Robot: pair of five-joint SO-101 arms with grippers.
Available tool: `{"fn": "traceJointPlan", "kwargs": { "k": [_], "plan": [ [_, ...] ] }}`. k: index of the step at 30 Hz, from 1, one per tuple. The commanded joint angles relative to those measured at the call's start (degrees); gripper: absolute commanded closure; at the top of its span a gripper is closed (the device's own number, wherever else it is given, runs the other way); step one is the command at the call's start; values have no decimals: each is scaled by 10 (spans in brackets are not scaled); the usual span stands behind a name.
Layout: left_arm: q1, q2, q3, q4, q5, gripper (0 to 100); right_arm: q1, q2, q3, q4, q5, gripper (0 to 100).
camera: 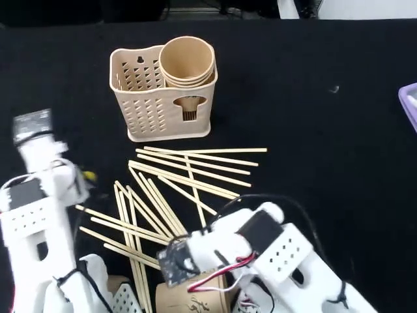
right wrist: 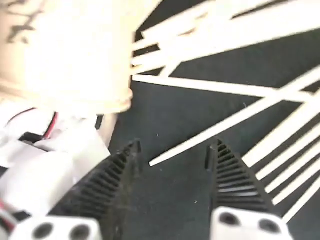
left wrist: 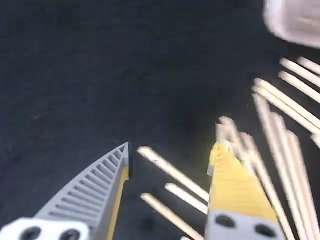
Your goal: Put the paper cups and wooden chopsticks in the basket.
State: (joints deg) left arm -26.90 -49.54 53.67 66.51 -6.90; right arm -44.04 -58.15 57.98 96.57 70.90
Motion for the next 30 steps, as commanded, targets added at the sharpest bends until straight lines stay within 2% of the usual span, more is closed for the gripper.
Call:
{"fn": "traceJointPlan", "kwargs": {
  "k": [1,8,13,19,21,24,26,30],
  "plan": [
    [-135,0,-42,-4,7,741,-66,23,-8,9,11,778],
    [-193,0,-40,-9,46,741,-236,59,-9,-3,-30,776],
    [-202,1,-40,-21,47,741,-311,59,-11,-4,-35,779],
    [-199,1,-41,-20,48,741,-316,58,-12,-52,-117,790],
    [-199,1,-41,-20,48,741,-316,58,-13,-86,-154,845],
    [-201,1,-40,-20,48,741,-316,58,-15,-129,-207,994],
    [-201,1,-37,-20,48,741,-310,58,-28,-124,-220,973],
    [-201,1,-36,-20,48,741,-261,46,-101,-60,-185,988]
  ]
}}
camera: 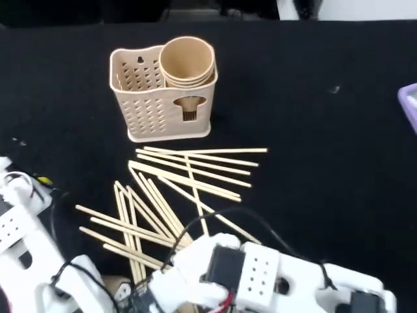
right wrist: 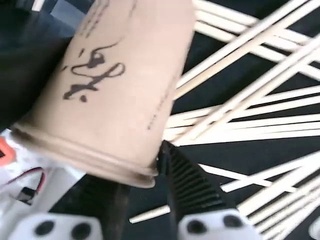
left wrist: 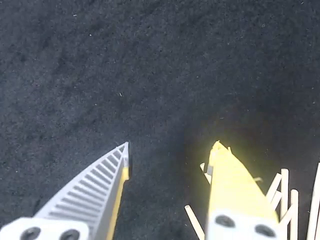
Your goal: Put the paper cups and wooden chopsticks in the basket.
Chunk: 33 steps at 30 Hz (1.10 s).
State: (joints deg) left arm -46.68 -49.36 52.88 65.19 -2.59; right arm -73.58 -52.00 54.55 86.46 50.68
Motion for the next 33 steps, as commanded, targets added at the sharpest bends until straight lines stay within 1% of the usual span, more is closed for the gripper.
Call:
{"fn": "traceJointPlan", "kwargs": {
  "k": [1,5,9,11,13,16,19,22,24,27,33],
  "plan": [
    [-3,-1,-28,-7,5,741,52,-22,-87,59,25,988],
    [-4,-1,-27,-6,6,741,158,-33,-168,109,52,988],
    [0,-1,-24,-5,6,741,307,-32,-202,93,71,988],
    [3,-1,-15,-8,6,741,386,-32,-211,76,64,988],
    [22,-1,-11,-7,6,741,460,-32,-232,61,51,988],
    [55,-2,0,-8,6,741,542,-31,-300,57,21,988],
    [88,-2,13,-20,6,741,588,-17,-407,59,-26,988],
    [126,-2,43,-42,3,741,621,45,-540,61,-96,988],
    [153,-4,65,-58,2,741,634,114,-643,67,-143,988],
    [180,-7,95,-78,2,741,635,240,-812,81,-216,988],
    [189,-7,154,-145,6,741,633,500,-1168,104,-351,988]
  ]
}}
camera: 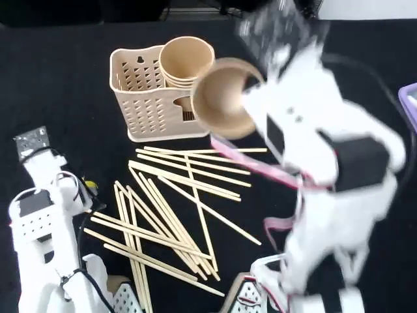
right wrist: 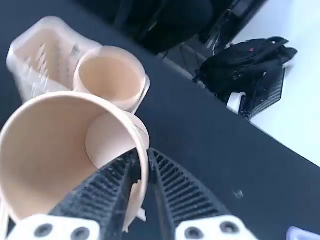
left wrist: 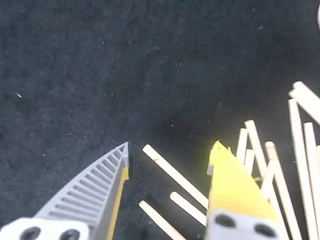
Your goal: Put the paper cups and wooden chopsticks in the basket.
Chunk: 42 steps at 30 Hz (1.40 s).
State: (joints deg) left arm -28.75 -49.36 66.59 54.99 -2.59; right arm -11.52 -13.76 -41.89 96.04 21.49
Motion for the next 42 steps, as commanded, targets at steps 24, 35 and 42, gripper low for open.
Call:
{"fn": "traceJointPlan", "kwargs": {
  "k": [24,35,42],
  "plan": [
    [9,-7,41,-69,7,741,-58,381,-371,-6,-128,988],
    [6,-8,42,-69,6,741,-60,425,-371,-34,-133,896],
    [7,-8,42,-68,6,741,-55,428,-397,-41,-130,744]
  ]
}}
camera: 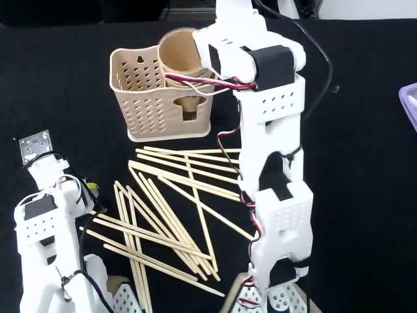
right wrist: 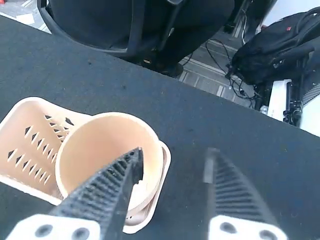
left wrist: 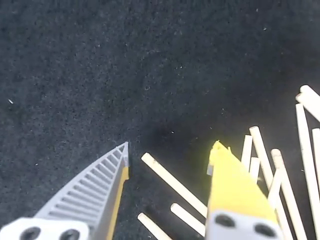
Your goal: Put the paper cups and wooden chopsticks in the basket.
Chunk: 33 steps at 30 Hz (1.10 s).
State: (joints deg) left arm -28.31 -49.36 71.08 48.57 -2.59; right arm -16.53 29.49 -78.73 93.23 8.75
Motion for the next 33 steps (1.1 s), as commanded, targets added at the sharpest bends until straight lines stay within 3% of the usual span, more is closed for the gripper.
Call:
{"fn": "traceJointPlan", "kwargs": {
  "k": [1,12,17,26,33],
  "plan": [
    [2,-8,-3,-4,6,741,-5,-7,-32,-11,-3,744],
    [4,-8,-3,-4,6,741,-5,-62,-113,81,-1,744],
    [4,-8,-3,-4,6,741,5,-133,-61,80,-4,744],
    [4,-6,-3,-5,6,741,-3,-411,349,76,-5,744],
    [4,-7,-3,-4,6,741,-106,-580,741,50,10,744]
  ]
}}
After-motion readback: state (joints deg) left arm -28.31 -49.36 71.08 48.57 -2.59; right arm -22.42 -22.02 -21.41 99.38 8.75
